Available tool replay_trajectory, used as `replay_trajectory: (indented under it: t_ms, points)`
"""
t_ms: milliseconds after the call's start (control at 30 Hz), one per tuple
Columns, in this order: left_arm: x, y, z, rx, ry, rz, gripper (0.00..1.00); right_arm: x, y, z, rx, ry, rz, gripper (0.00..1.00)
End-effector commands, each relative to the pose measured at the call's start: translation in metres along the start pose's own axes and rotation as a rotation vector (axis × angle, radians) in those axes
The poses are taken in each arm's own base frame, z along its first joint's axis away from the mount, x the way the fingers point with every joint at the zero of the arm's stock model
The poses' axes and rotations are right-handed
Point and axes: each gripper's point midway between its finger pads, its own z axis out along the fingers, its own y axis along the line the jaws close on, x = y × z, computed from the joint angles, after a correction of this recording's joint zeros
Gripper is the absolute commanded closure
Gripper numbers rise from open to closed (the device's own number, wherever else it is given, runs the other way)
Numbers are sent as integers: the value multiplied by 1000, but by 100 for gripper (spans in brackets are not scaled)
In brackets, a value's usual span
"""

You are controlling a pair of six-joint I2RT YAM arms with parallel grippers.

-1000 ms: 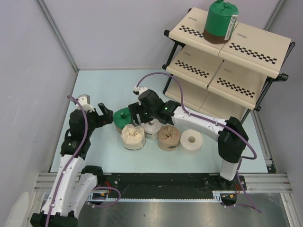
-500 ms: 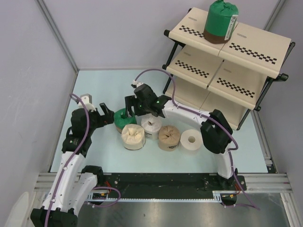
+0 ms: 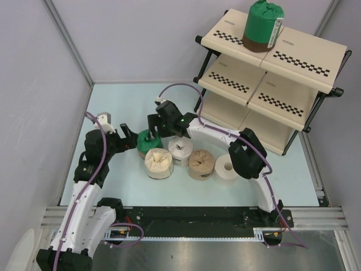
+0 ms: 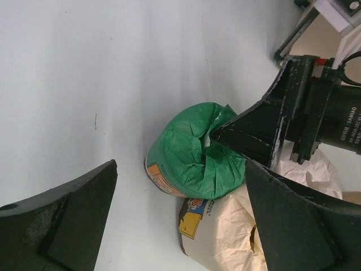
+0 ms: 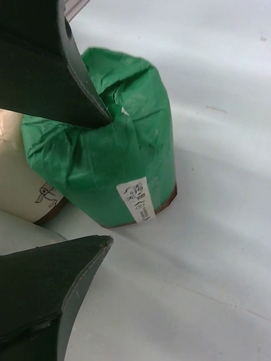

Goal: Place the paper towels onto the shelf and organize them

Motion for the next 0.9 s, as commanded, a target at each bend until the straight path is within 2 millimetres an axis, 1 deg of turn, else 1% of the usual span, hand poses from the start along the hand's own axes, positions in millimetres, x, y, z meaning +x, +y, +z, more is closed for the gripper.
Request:
replay_trajectory:
  t_ms: [0, 167, 233, 300, 433, 500, 567, 667, 700, 733, 800, 867]
  points:
    - [-4, -7, 2, 38, -15, -22, 0, -2, -3, 0, 39, -13, -17, 20]
    - [-1, -10, 5, 54, 4, -25, 0, 8, -7, 3, 52, 6, -43, 23]
    - [0, -9, 6, 51, 7, -24, 0, 16, -7, 8, 47, 28, -66, 26]
    - [-1, -8, 5, 44, 3, -24, 0, 17, -6, 10, 39, 30, -82, 30]
    - [-1, -5, 5, 31, 3, -21, 0, 20, -7, 13, 33, 37, -105, 32]
    - [-1, -5, 5, 30, 5, -20, 0, 24, -3, 13, 0, 56, -115, 33]
    - [-1, -5, 5, 28, 6, -21, 0, 25, -4, 13, 2, 64, -129, 35]
    - [-2, -3, 4, 20, -2, -19, 0, 25, -4, 8, 2, 64, -144, 44]
    - [-3, -3, 4, 20, -6, -20, 0, 24, -5, 7, -4, 65, -142, 52]
    - [-4, -2, 4, 15, -11, -19, 0, 26, -6, 6, -5, 71, -144, 57]
    - [-3, -1, 4, 11, -9, -19, 0, 20, -4, 1, -16, 61, -143, 66]
    - [-2, -1, 4, 8, -5, -21, 0, 13, -6, -6, -13, 45, -138, 70]
